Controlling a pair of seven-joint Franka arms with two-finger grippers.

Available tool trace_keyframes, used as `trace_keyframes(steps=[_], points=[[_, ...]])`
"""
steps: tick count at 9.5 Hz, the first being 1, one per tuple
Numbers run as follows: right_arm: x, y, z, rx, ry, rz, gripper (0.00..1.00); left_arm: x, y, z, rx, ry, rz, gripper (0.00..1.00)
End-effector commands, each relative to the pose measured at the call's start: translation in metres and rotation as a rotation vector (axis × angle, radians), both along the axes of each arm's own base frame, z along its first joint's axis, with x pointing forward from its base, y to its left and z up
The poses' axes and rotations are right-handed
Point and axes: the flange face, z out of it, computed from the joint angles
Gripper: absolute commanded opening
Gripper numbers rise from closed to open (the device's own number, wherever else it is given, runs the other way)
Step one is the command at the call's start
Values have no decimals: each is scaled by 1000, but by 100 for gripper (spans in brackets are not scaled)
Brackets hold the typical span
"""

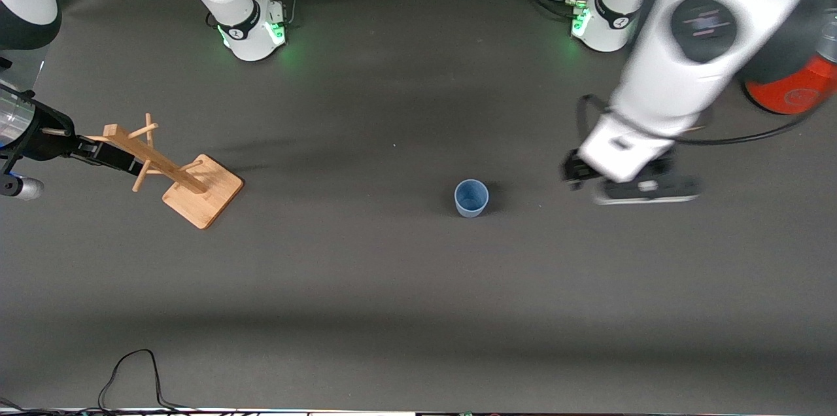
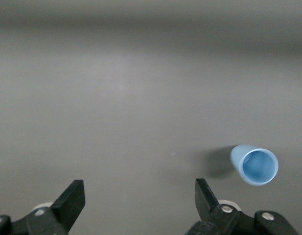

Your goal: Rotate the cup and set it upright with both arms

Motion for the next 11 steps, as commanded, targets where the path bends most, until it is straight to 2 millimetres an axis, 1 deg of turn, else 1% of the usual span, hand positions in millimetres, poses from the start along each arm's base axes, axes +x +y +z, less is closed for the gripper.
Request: trace_keyframes(steps=[1, 2, 3, 4, 5, 6, 8, 9, 11], points=[[-1, -3, 10, -3, -5, 8, 100, -21, 81, 17, -24, 32, -4, 100], [0, -6, 11, -54, -13, 103, 100, -28, 119, 18, -46, 34, -36, 100], [4, -8, 13, -68, -24, 153, 100, -31, 148, 15, -48, 34, -29, 100], [7, -9, 11, -63, -23, 156, 100, -38, 163, 5, -47, 23, -46, 100], [13, -7, 14, -66, -32, 156, 100, -49, 159, 1, -39, 8, -63, 100], [19, -6, 19, -63, -40, 154, 100, -52, 154, 2, -33, 14, -61, 100], [22, -2, 16, -51, -38, 158, 100, -50, 145, 4, 26, 14, -98, 100], [22, -3, 13, -50, -32, 156, 100, -49, 150, 6, 24, 23, -86, 100], [21, -3, 12, -50, -17, 162, 100, -46, 151, 11, 24, 23, -78, 100]])
